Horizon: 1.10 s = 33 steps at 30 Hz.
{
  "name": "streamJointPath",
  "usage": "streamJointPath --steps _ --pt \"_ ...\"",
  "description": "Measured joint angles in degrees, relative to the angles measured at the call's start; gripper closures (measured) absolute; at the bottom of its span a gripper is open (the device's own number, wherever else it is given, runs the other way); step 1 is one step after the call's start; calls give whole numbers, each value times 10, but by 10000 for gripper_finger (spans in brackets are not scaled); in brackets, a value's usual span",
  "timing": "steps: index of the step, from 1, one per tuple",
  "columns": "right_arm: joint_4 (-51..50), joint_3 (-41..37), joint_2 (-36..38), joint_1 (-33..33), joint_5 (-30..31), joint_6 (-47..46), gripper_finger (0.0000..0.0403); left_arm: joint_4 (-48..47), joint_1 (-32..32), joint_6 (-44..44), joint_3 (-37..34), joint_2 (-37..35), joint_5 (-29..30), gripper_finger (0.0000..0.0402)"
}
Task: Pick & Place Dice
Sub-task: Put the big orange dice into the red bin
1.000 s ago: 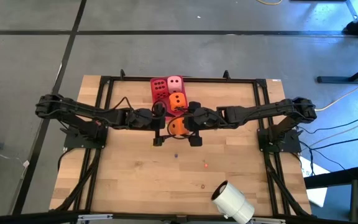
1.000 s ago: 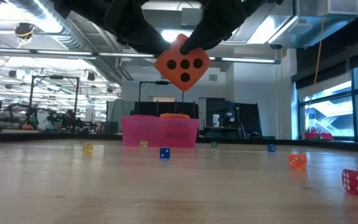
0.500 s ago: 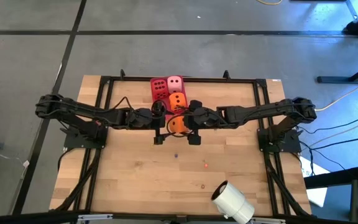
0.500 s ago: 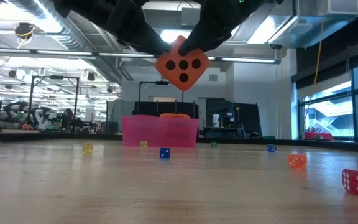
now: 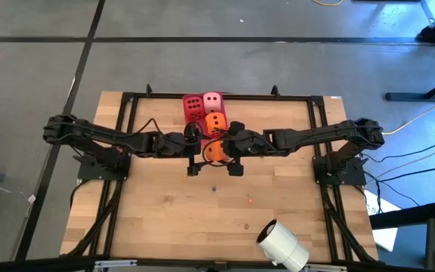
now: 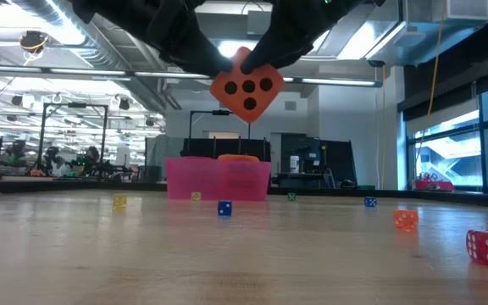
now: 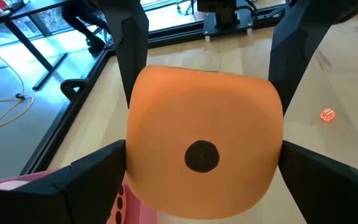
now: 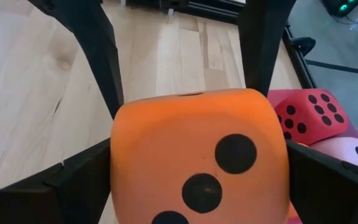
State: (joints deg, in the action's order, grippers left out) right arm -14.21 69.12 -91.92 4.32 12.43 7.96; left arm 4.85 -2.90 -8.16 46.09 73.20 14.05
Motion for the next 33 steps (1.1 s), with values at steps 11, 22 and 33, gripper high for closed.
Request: streamJointPath --steps 11,22,33 --pt "9 0 0 -1 0 0 3 -3 1 -26 0 1 0 1" --pt "32 0 -3 -12 0 25 3 3 9 -54 0 1 1 1" --pt "63 0 -11 -12 -28 57 3 5 7 -53 -1 2 0 1"
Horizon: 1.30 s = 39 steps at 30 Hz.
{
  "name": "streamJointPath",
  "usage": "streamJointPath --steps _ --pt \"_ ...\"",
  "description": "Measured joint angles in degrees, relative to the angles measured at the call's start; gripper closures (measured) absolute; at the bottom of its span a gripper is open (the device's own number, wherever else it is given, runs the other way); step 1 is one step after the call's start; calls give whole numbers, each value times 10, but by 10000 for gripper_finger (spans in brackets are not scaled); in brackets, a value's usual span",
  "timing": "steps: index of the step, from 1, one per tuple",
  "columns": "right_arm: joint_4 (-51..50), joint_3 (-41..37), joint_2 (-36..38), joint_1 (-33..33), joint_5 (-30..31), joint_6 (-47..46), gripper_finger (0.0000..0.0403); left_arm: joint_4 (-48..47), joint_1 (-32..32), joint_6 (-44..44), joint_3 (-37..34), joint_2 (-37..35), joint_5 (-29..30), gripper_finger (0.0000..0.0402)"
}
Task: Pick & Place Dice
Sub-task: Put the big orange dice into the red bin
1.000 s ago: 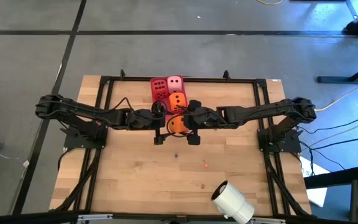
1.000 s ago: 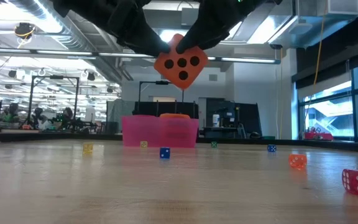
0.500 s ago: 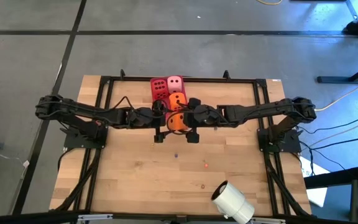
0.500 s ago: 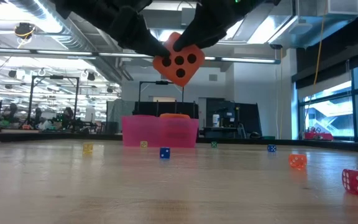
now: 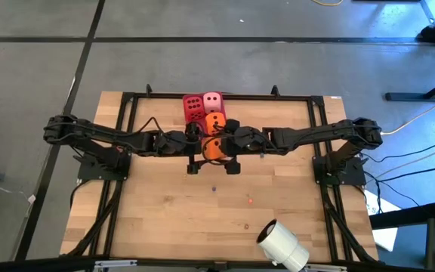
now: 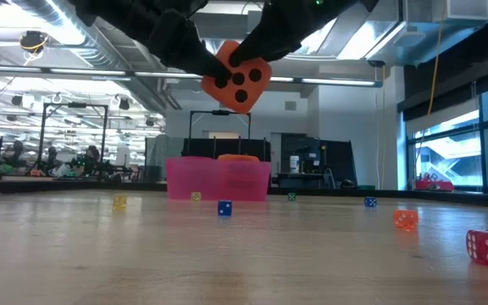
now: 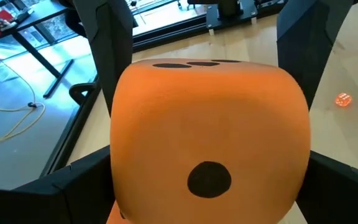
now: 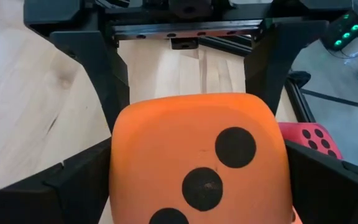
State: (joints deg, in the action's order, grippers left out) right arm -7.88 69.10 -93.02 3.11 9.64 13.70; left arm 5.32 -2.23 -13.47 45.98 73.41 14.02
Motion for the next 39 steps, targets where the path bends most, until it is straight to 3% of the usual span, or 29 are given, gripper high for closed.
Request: streamJointPath --steps 13,24,39 --pt "2 0 0 0 -4 2 3 1 8 47 0 0 3 2" --pt "2 0 -1 0 -2 3 3 -3 9 43 0 0 -19 48" --pt "-5 0 -1 0 -2 3 3 -23 9 51 2 1 -2 54"
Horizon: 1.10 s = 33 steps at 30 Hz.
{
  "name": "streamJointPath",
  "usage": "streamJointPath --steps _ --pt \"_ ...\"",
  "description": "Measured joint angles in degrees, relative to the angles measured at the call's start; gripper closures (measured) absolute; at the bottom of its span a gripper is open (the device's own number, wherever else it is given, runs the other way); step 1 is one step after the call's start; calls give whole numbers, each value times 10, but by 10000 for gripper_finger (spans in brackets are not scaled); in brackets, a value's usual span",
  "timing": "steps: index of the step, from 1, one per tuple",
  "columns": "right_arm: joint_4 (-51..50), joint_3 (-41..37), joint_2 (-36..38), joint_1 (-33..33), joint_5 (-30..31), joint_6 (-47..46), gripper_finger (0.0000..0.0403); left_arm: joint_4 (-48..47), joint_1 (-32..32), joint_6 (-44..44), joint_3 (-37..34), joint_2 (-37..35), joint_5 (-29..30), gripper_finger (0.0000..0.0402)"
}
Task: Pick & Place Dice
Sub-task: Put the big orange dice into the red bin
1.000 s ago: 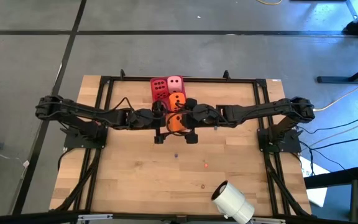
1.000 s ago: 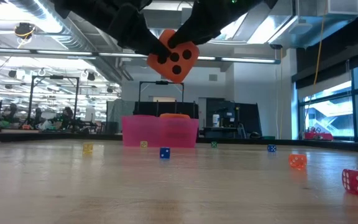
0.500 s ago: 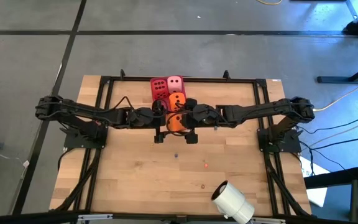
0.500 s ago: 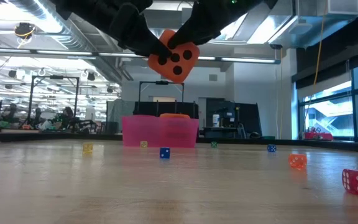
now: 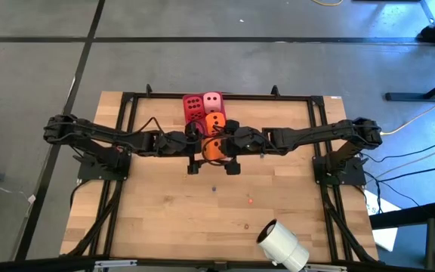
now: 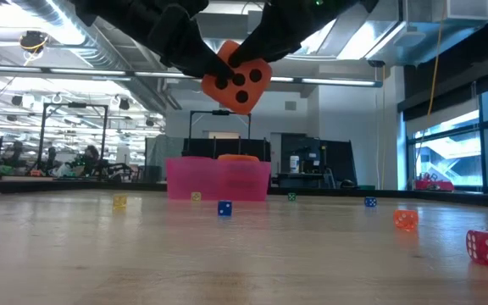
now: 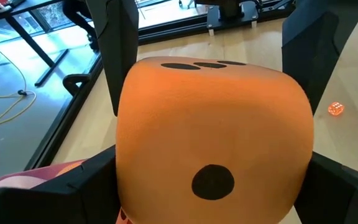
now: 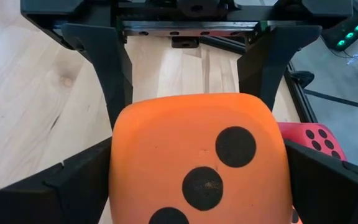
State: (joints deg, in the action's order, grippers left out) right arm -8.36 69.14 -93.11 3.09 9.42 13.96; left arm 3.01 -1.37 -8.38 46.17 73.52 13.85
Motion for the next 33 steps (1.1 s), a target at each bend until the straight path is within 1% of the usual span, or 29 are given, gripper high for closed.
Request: streamJointPath --steps 12,19,27,33 --pt "-13 16 0 4 -2 -1 3 -14 0 18 0 -1 3 54" --pt "-70 44 1 10 2 -7 3 -13 0 23 0 0 15 54" --pt "-82 45 3 14 3 -20 3 -22 0 30 0 1 14 54" --pt "-87 45 17 14 1 -24 3 -31 0 35 0 1 15 54"
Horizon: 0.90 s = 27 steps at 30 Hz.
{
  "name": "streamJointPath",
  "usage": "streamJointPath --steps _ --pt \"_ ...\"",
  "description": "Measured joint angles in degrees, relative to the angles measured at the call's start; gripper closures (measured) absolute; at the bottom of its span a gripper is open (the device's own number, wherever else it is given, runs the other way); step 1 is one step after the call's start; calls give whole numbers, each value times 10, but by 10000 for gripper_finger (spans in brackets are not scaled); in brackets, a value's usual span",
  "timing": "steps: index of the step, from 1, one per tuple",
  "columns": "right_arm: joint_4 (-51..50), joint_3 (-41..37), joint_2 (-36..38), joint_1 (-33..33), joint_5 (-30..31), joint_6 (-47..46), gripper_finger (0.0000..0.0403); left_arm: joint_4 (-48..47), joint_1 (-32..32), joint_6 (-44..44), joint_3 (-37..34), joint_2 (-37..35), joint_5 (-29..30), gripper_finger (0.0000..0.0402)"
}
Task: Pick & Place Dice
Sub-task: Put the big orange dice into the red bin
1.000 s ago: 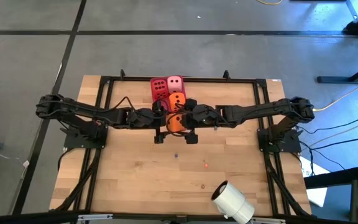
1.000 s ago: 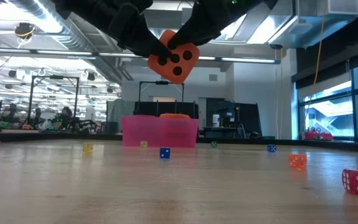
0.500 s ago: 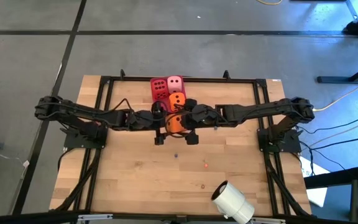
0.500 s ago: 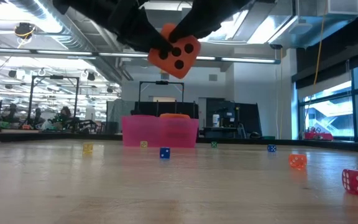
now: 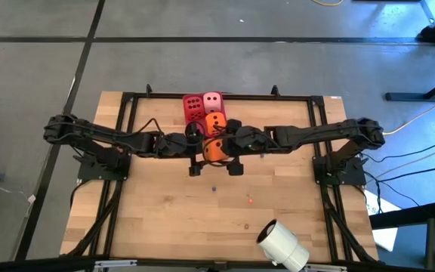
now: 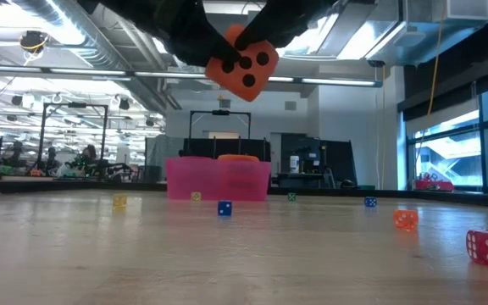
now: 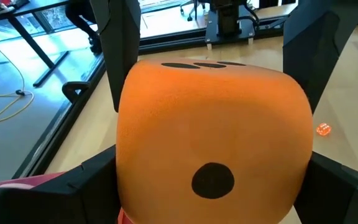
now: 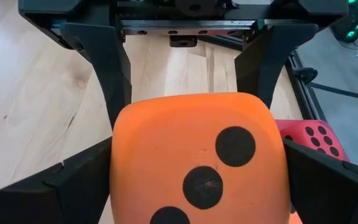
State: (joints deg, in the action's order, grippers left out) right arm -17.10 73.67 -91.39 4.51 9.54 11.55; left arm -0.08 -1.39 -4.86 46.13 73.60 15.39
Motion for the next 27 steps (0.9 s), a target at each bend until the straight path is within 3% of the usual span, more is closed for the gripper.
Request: streamJointPath --steps 27 --pt "-14 -1 4 2 1 -8 3 -1 0 14 -1 0 -10 54"
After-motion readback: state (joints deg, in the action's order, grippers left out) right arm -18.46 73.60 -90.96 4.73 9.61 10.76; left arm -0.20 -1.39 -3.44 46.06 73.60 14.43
